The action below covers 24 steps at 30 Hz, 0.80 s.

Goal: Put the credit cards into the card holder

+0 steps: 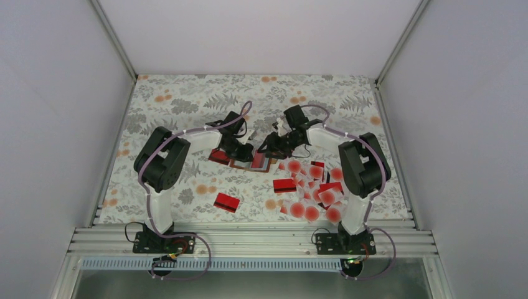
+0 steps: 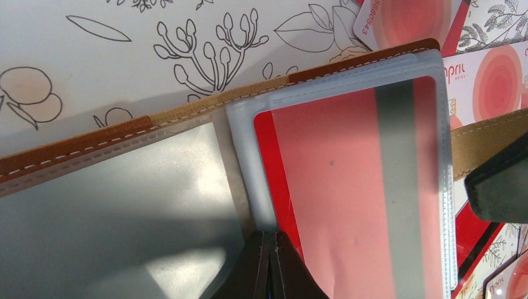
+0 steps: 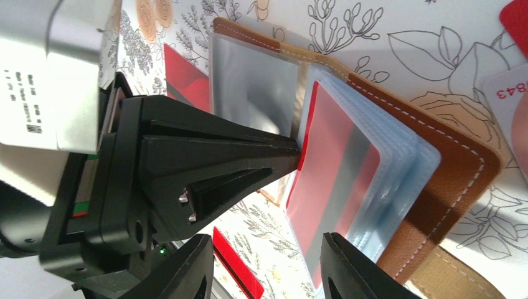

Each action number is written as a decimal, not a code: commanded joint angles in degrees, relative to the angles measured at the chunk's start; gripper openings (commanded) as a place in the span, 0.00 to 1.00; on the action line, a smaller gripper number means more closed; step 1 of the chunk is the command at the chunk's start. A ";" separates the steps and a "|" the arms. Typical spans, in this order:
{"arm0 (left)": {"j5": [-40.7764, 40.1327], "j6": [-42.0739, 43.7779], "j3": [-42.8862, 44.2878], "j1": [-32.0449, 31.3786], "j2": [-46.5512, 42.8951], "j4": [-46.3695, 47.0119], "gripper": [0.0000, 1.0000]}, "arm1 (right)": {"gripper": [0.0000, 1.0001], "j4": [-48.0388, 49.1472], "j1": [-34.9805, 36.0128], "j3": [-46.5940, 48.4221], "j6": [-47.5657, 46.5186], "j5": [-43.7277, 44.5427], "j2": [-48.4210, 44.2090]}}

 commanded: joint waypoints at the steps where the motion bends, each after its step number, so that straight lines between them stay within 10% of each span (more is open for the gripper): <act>1: -1.81 -0.10 -1.97 -0.35 1.86 -2.82 0.02 | 0.44 -0.28 0.53 -0.69 0.18 1.62 0.63; 24: -1.08 -0.23 0.10 -0.44 2.75 -3.41 0.02 | 0.44 0.53 0.92 -0.10 0.11 0.80 2.43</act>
